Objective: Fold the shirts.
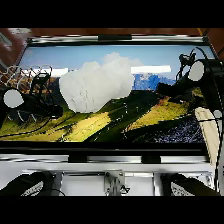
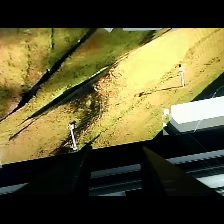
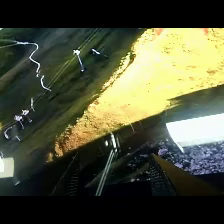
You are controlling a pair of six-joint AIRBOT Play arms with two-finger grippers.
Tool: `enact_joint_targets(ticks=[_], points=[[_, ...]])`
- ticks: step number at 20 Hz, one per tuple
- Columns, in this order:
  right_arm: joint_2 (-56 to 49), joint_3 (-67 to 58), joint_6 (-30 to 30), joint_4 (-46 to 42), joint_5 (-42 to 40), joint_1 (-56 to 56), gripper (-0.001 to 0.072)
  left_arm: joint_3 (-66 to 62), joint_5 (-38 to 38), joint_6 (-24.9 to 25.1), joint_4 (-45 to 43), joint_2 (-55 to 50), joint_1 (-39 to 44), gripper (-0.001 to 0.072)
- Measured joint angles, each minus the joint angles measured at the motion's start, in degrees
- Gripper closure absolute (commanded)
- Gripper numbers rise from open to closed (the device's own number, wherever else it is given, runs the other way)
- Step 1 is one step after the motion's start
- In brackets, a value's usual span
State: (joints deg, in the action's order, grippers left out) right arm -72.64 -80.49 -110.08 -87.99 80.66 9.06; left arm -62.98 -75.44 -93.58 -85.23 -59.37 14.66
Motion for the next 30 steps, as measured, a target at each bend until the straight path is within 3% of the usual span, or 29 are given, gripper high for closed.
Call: enact_joint_targets(ticks=[3,6,9,14,18,19,20,22,28,29,30], points=[[0.00,0.00,0.02,0.13,-1.84,0.00,0.0160,0.04,2.03,-0.02,0.00,-0.11,0.00,0.0336],[0.00,0.00,0.02,0.46,-2.03,0.00,0.0160,0.04,10.71,-0.07,0.70,-0.74,0.00,0.0335],[0.00,0.00,0.94,0.66,-0.92,0.00,0.0160,0.04,16.92,0.24,1.01,-1.79,0.00,0.0281],[-0.07,0.00,2.60,0.94,-0.22,0.00,0.0160,0.04,20.81,6.51,-0.48,-5.01,-0.11,0.0319],[-0.87,0.02,4.04,2.69,-0.24,0.04,0.0160,0.04,21.90,7.39,0.00,-11.43,-1.60,0.0298],[-1.27,0.02,4.44,3.37,-0.24,0.09,0.0160,0.04,22.12,7.26,1.64,-13.51,-2.40,0.0273],[-1.73,0.02,4.90,4.28,-0.24,0.09,0.0160,0.04,22.14,7.23,4.07,-15.47,-3.39,0.0153],[-2.71,0.02,5.64,5.51,-0.24,0.09,0.0160,0.04,22.45,7.26,10.27,-18.69,-5.73,-0.0013],[-4.24,0.02,6.99,6.80,-0.15,0.09,0.0160,0.04,24.85,11.91,29.27,-24.79,-9.66,-0.0008],[-4.35,0.02,7.06,6.84,-0.13,0.09,0.0160,0.02,25.59,12.44,31.50,-25.83,-9.53,0.0087],[-4.37,0.02,7.21,6.88,0.02,0.09,0.0161,-0.07,26.32,12.85,33.86,-27.04,-9.25,0.0311]])
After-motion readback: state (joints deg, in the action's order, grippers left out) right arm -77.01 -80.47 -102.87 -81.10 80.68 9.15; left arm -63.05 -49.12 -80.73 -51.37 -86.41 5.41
